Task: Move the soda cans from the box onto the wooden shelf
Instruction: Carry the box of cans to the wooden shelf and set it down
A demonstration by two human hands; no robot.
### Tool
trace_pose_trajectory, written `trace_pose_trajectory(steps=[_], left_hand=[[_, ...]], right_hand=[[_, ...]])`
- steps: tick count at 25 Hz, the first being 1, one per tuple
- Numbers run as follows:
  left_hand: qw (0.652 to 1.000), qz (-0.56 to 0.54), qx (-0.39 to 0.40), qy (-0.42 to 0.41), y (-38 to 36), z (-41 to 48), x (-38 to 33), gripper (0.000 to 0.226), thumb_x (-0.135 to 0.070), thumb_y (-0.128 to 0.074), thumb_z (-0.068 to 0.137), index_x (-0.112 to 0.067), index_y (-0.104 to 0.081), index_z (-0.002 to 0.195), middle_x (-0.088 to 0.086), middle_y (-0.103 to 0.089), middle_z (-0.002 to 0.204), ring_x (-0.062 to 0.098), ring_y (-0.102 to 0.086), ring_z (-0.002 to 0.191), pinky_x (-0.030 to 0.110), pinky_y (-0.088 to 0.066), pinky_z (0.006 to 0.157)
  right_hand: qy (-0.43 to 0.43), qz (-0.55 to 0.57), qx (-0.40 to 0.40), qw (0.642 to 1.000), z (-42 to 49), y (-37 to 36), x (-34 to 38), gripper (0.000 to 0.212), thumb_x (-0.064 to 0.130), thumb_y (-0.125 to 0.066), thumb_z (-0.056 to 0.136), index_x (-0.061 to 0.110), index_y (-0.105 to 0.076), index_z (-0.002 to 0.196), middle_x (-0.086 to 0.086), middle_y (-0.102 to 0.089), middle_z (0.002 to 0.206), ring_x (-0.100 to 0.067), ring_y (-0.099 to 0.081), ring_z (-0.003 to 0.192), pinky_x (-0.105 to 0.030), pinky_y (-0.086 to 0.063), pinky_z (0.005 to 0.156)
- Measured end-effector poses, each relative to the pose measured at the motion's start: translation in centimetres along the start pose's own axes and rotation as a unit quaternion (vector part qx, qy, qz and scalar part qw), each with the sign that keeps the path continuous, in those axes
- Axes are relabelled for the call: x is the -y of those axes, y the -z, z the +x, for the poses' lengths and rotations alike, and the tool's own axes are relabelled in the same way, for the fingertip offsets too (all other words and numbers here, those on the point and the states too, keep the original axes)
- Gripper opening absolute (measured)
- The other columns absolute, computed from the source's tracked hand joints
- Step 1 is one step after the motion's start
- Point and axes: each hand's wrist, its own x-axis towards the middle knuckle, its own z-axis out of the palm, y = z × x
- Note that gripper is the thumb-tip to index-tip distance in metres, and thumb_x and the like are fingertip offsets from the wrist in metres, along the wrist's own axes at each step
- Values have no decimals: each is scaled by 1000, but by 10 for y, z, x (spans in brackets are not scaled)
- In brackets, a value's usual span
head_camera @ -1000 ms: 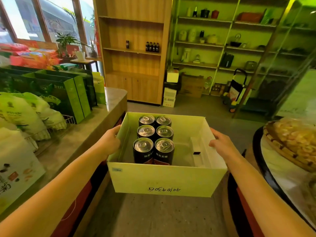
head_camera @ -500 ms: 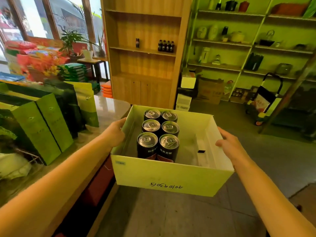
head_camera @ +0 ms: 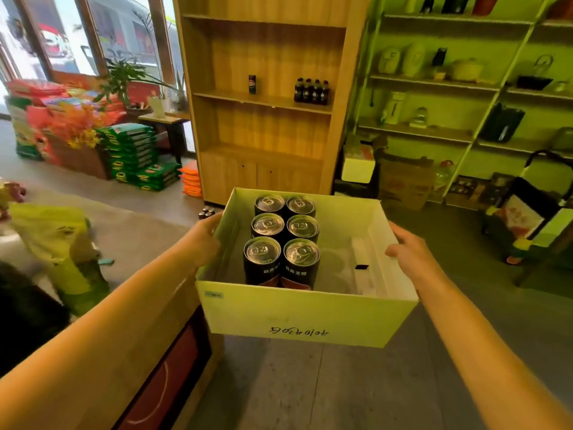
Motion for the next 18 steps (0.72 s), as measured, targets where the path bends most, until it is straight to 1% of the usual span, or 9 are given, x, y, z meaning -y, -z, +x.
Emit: trace_pose_trajectory(steps=[2, 4, 7, 8, 10, 12, 15, 18], left_hand=[[1000, -8, -13, 10, -12, 61, -13, 70, 20, -36, 83, -18, -30, 141, 17, -49, 134, 31, -48, 119, 34, -43, 84], [999, -22, -36, 23, -21, 122, -23, 68, 18, -35, 84, -20, -32, 141, 17, -51, 132, 30, -51, 113, 36, -45, 83], [995, -55, -62, 47, -26, 201, -35, 64, 16, -35, 87, -21, -32, 140, 5, -51, 123, 31, -49, 117, 34, -45, 81], [994, -61, -68, 55, -26, 226, -38, 64, 16, -35, 88, -20, -32, 140, 5, -50, 123, 31, -47, 119, 33, -44, 79], [993, -61, -76, 65, -26, 285, -37, 65, 17, -35, 86, -19, -32, 140, 13, -49, 132, 32, -45, 122, 31, -42, 78], [993, -51, -83, 72, -22, 342, -32, 67, 17, -36, 86, -19, -31, 141, 17, -46, 136, 33, -44, 124, 31, -41, 81], [991, -60, -86, 80, -12, 440, -23, 70, 18, -35, 85, -20, -27, 143, 17, -45, 138, 33, -43, 125, 36, -43, 86], [991, -67, -78, 91, 4, 531, -22, 72, 18, -35, 84, -22, -25, 143, 17, -43, 139, 35, -41, 127, 44, -44, 94]], right_hand=[[5, 5, 19, 1000, 74, -6, 7, 62, -11, -37, 85, 22, -38, 138, -6, -46, 140, -27, -44, 125, -30, -36, 87], [17, -4, 39, 999, 147, -14, 16, 63, -11, -37, 85, 22, -38, 138, -6, -47, 139, -27, -45, 123, -31, -38, 88], [32, -6, 65, 997, 241, -35, 32, 62, -12, -38, 84, 21, -39, 137, -5, -47, 139, -26, -45, 125, -31, -37, 91], [31, -9, 72, 997, 269, -44, 36, 62, -11, -38, 84, 21, -39, 137, -6, -47, 139, -27, -45, 124, -32, -38, 92], [31, -22, 84, 996, 331, -66, 41, 62, -9, -39, 85, 23, -38, 138, -6, -48, 138, -28, -46, 123, -33, -38, 92], [32, -29, 93, 995, 385, -93, 46, 61, -8, -40, 86, 23, -37, 139, -7, -48, 138, -28, -46, 122, -31, -36, 89], [30, -33, 84, 995, 471, -138, 57, 62, -9, -40, 86, 22, -36, 139, -8, -47, 138, -28, -45, 123, -32, -35, 89], [23, -24, 81, 996, 548, -178, 80, 61, -8, -40, 87, 23, -37, 139, -9, -48, 138, -28, -46, 122, -36, -38, 94]])
